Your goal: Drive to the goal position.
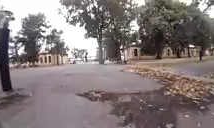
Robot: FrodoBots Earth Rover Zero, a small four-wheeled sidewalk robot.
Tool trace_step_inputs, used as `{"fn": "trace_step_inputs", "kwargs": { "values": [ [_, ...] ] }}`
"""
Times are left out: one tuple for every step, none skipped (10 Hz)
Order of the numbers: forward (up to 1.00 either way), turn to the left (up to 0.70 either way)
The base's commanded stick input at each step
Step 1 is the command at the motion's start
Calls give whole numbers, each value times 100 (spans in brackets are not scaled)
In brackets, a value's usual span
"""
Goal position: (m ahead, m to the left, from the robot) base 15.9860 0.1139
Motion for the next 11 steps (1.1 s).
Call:
{"fn": "trace_step_inputs", "kwargs": {
  "values": [
    [70, 4],
    [70, 4],
    [70, 4],
    [70, 4],
    [70, 4],
    [70, 4],
    [70, 4],
    [70, 4],
    [70, 4],
    [70, 4],
    [70, 4]
  ]
}}
